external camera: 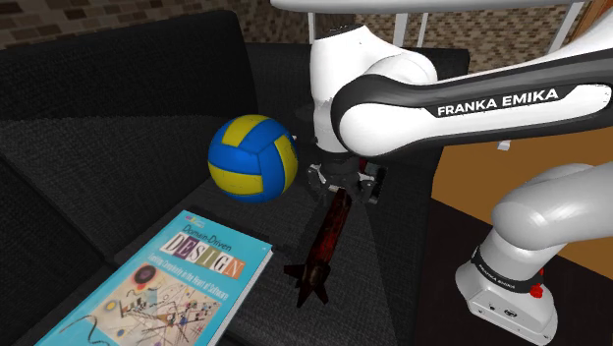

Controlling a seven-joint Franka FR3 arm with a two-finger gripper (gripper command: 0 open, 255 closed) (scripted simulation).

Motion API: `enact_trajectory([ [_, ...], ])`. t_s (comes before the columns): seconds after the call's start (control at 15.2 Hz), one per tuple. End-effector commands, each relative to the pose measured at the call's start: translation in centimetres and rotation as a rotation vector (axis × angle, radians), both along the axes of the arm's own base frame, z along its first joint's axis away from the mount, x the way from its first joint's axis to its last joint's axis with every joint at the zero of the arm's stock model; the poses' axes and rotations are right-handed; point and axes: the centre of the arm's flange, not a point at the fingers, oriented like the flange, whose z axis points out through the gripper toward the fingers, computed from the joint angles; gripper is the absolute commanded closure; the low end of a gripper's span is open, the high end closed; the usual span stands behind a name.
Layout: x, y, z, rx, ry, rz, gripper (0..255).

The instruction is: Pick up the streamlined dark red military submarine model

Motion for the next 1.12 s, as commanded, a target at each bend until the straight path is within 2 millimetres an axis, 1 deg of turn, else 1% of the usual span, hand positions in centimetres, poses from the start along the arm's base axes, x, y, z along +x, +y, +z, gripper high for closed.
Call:
enact_trajectory([
  [0.0,0.0,0.0,0.4,-0.001,0.002,0.0,255],
  [0.92,0.0,0.0,7.8,-0.001,0.002,0.0,255],
  [1.06,0.0,0.0,7.9,-0.001,0.002,0.0,255],
])
